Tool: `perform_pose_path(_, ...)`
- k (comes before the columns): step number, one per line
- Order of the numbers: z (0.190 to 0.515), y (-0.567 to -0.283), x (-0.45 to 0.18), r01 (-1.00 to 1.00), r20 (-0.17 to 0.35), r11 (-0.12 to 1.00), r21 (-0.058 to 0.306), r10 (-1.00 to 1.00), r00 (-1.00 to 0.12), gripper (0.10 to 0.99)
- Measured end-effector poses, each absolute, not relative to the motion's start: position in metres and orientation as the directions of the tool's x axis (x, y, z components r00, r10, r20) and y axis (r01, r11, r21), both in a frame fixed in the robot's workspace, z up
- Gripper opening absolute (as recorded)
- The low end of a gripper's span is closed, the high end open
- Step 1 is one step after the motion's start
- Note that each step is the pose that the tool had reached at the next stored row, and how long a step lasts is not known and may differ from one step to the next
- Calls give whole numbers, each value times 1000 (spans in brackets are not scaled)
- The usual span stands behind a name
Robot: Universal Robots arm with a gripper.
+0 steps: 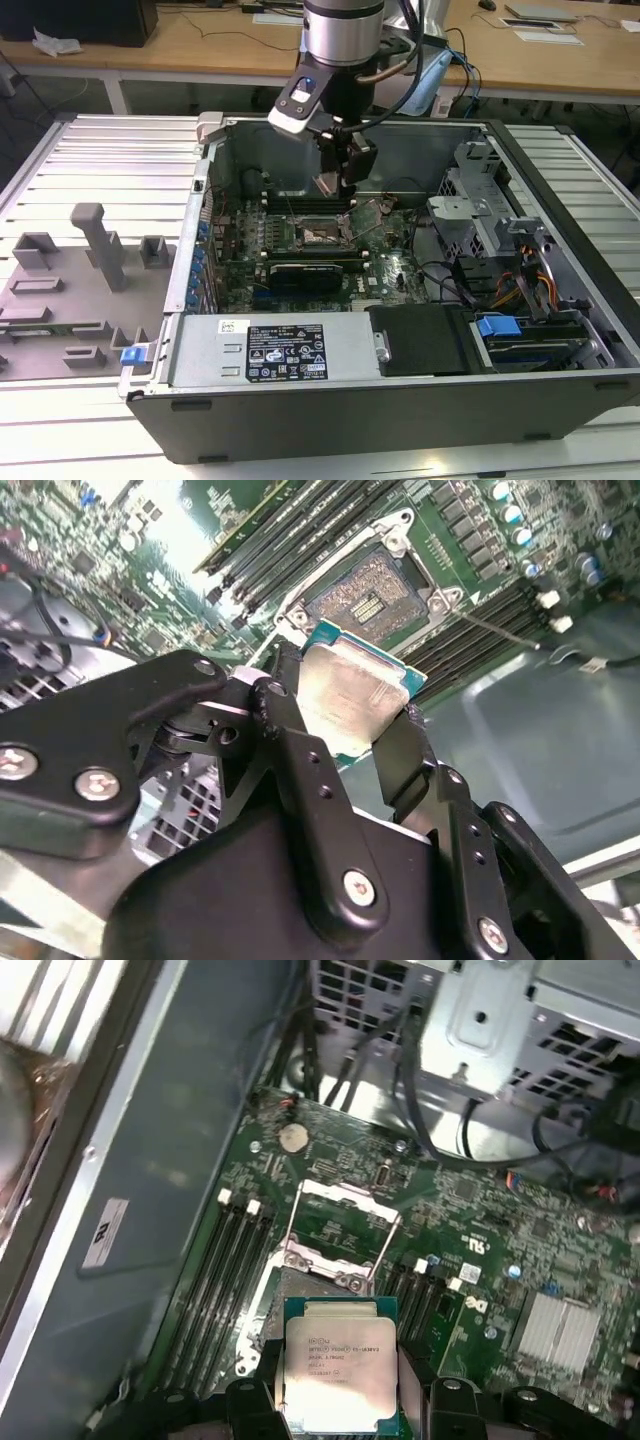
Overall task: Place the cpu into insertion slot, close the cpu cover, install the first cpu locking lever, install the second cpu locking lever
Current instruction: 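Place the cpu into insertion slot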
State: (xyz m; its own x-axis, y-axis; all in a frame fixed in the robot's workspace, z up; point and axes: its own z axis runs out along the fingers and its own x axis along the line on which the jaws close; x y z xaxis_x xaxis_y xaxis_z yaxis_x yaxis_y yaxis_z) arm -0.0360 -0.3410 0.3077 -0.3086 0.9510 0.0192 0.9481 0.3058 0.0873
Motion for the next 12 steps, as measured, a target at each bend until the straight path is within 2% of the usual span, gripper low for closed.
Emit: perform_pose_path(12, 302, -341, -36, 996, 19, 32, 87, 999, -34, 541)
